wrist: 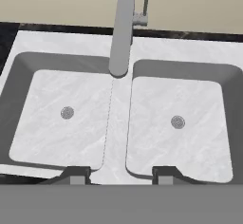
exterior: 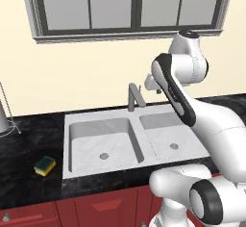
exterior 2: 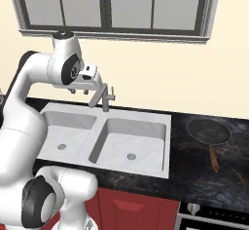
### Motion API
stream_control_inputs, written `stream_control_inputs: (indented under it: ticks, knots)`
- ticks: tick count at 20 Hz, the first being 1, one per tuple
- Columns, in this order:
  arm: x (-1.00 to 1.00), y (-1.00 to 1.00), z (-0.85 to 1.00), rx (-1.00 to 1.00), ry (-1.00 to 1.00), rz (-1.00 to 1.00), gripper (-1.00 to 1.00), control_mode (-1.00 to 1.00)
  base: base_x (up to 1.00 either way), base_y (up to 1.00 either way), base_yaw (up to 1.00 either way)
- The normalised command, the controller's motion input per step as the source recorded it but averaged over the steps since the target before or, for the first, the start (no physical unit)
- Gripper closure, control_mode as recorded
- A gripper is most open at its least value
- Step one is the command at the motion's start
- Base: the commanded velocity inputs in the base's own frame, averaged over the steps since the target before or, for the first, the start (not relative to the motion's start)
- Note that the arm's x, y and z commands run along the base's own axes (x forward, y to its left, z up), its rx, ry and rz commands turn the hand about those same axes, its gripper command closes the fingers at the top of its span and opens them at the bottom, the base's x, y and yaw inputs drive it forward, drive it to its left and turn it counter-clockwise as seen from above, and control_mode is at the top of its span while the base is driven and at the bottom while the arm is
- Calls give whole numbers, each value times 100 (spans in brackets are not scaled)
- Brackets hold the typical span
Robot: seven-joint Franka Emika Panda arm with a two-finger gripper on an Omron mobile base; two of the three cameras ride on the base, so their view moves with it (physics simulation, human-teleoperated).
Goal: Pick the pan and sponge and place them into the sink. Then turn on the water.
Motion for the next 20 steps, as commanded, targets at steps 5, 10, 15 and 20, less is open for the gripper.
stream_control_inputs:
  ticks: [5,10,15,20]
  knots:
    - [0,-6,0,0,0,0,-100,-100,0,0,0]
    - [0,-18,0,0,0,0,-100,-100,0,0,0]
    - [0,-26,-2,0,0,0,-100,-100,0,0,0]
    - [0,-27,-7,0,0,0,-100,-100,0,0,0]
